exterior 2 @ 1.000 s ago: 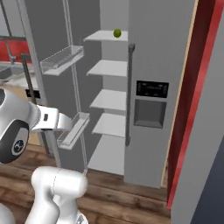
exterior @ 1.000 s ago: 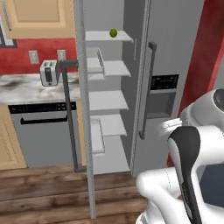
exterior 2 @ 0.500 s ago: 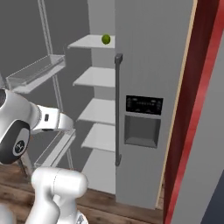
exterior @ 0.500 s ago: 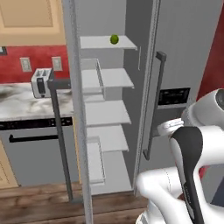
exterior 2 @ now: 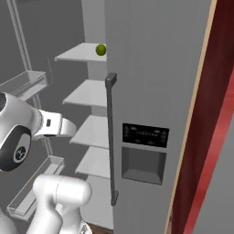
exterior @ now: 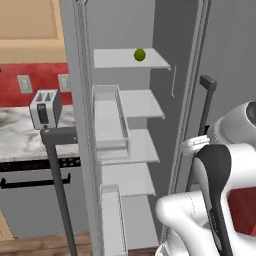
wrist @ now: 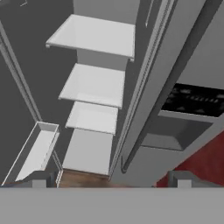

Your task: Grab the lime and lemon from the fridge, place them in the blender, close the lid, and turn on the blender to create a marinade.

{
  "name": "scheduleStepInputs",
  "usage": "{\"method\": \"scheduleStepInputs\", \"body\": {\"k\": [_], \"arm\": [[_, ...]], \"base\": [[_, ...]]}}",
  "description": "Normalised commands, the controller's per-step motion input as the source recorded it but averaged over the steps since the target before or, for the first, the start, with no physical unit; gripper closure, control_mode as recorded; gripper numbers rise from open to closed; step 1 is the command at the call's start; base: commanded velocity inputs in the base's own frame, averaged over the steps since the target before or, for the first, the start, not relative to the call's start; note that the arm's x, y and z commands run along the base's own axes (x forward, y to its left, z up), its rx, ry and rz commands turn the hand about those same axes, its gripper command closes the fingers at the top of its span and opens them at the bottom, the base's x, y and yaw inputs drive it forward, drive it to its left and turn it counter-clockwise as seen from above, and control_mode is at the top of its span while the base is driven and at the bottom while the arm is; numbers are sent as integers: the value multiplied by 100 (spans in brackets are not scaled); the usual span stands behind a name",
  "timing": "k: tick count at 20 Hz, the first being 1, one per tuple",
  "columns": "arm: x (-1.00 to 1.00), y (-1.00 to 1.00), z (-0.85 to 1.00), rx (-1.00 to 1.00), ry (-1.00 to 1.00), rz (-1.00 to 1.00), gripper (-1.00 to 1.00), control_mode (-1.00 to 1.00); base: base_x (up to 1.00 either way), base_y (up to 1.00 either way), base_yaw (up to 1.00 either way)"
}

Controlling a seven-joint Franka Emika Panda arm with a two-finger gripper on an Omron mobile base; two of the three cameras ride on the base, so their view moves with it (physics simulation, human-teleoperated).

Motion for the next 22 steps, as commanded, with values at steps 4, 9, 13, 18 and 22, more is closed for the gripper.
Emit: {"method": "scheduleStepInputs", "body": {"k": [4,9,13,18,22], "arm": [[0,0,0,0,0,0,-100,100],[0,0,0,0,0,0,-100,100],[6,0,0,0,0,1,-100,-100],[36,5,4,6,-9,11,-100,-100],[60,22,47,11,-24,17,-100,-100]], "base": [[62,0,4],[9,0,2],[13,0,1],[0,0,0],[0,0,0]]}}
